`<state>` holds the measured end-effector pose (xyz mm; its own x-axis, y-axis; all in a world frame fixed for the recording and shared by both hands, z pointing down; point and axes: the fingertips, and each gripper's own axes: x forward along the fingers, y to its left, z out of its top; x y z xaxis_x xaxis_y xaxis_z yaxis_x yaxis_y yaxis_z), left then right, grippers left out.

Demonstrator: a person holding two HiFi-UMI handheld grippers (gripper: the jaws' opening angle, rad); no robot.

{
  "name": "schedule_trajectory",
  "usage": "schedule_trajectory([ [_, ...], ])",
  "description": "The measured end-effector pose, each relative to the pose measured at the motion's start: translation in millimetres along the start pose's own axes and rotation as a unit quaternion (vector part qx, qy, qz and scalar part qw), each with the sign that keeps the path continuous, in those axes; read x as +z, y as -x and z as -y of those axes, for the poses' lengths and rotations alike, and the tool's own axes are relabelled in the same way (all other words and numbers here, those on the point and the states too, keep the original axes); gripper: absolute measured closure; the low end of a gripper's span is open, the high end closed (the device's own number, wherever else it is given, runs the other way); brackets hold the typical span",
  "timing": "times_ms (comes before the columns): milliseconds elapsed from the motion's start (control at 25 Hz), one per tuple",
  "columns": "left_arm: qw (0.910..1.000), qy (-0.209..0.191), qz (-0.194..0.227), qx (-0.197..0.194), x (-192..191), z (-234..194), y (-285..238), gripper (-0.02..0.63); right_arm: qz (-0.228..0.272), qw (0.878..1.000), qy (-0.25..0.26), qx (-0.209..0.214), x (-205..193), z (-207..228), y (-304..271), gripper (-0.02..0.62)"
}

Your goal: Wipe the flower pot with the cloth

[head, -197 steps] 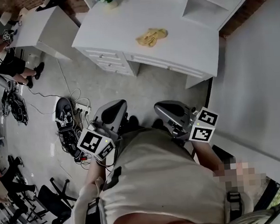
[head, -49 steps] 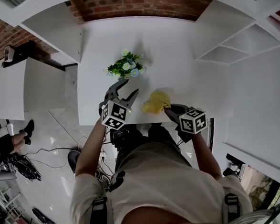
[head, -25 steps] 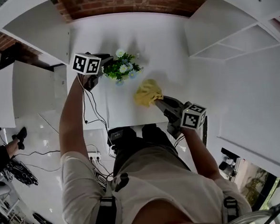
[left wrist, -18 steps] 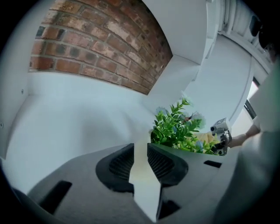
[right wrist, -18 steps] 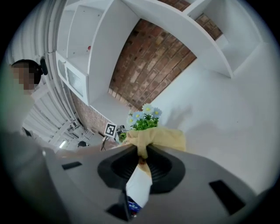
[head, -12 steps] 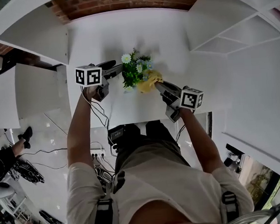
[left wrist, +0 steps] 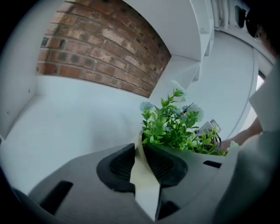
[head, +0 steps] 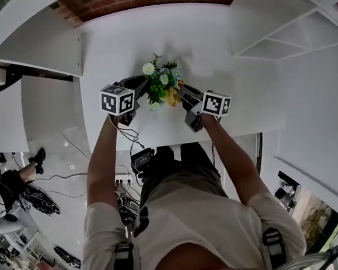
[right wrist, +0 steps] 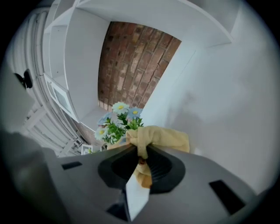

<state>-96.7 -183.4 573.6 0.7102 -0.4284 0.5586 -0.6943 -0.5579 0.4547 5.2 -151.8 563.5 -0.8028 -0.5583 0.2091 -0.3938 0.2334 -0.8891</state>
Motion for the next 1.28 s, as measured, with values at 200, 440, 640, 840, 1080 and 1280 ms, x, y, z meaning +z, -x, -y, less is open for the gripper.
schedule_trajectory([
  [200,0.9961,0.079,0.039,0.009,-1.0,-7.8,3.7,0.511,-0.021,0.998,0.057,-0.034,-14.5,0.5,2.0,0.529],
  [440,0.9951,0.086,0.044,0.02,-1.7,-5.8,4.0,0.515,-0.077,0.993,0.083,-0.028,-56.5,-11.9,3.0,0.529],
  [640,0.9931,0.1,0.058,0.019,-2.6,-2.4,3.9,0.517,-0.144,0.985,0.097,0.003,-84.7,-26.1,9.5,0.529],
  [840,0.9912,0.114,0.067,0.014,-7.4,2.5,5.0,0.517,-0.22,0.972,0.075,0.045,-112.0,-46.2,40.3,0.528],
  [1080,0.9923,0.108,0.06,0.008,-17.2,9.1,8.0,0.517,-0.081,0.996,-0.037,0.018,-60.9,-25.3,67.9,0.528],
  [1280,0.9907,0.117,0.068,0.008,-26.6,19.0,11.2,0.517,-0.036,0.999,-0.017,-0.012,-25.6,-11.5,49.8,0.529],
])
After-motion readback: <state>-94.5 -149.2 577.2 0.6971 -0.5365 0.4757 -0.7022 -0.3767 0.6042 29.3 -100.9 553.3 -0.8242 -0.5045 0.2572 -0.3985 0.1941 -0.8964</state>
